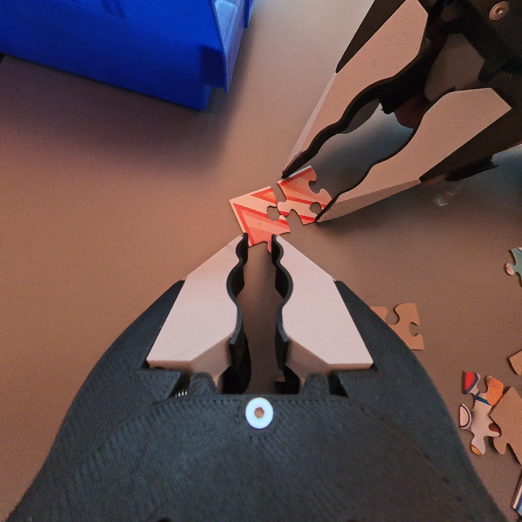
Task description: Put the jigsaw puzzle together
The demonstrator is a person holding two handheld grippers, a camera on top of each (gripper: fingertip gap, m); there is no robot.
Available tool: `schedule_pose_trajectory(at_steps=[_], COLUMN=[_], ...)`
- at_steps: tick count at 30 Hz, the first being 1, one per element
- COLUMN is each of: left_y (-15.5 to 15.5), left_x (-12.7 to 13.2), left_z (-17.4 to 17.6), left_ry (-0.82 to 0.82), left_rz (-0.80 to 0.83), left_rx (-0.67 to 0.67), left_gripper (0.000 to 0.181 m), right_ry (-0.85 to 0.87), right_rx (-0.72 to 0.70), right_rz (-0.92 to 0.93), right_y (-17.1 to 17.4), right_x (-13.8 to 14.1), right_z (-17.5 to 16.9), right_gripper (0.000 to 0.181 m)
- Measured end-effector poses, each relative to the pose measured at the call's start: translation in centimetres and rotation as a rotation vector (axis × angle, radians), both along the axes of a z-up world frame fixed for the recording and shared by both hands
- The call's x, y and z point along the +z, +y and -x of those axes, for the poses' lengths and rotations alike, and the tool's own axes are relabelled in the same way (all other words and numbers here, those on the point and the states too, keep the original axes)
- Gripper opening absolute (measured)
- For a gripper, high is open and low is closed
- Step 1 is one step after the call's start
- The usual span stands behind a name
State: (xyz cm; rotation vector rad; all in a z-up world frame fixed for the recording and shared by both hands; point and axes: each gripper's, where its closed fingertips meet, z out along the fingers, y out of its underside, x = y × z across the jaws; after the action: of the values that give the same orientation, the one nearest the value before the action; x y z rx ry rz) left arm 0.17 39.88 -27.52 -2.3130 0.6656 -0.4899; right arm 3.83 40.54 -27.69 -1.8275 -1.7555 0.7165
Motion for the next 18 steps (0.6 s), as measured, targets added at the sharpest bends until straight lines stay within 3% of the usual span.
schedule_pose_trajectory(at_steps=[3,4,5,6,9,12,15,18], left_y=[0.0,0.0,-0.2,-0.2,-0.1,-0.2,-0.3,-0.4], left_x=[0.0,0.0,0.0,0.0,0.0,0.0,0.0,0.0], left_z=[0.0,-0.1,-0.2,-0.3,-0.3,-0.4,-0.5,-0.7], left_ry=[-0.001,-0.002,-0.008,-0.012,-0.013,-0.02,-0.012,-0.004], left_rz=[-0.001,0.0,0.005,0.006,0.003,0.007,0.01,0.011], left_rx=[0.002,0.003,-0.003,-0.002,0.004,0.006,0.008,0.004], left_gripper=[0.016,0.016,0.013,0.012,0.011,0.012,0.012,0.012], right_ry=[0.009,0.025,0.056,0.074,0.015,-0.025,-0.031,-0.021], right_rx=[0.003,0.01,0.028,0.028,0.015,-0.019,-0.006,-0.012], right_rz=[0.001,0.01,0.022,0.03,-0.011,-0.036,-0.029,-0.009], right_y=[-0.1,-0.2,-0.5,-0.6,-0.4,0.0,-0.5,-0.7], right_x=[0.1,0.3,0.8,1.2,0.6,0.4,0.0,0.0], right_z=[0.0,0.0,0.1,0.2,-0.4,-0.7,-0.2,0.0], right_gripper=[0.035,0.029,0.002,0.0,0.013,0.049,0.047,0.024])
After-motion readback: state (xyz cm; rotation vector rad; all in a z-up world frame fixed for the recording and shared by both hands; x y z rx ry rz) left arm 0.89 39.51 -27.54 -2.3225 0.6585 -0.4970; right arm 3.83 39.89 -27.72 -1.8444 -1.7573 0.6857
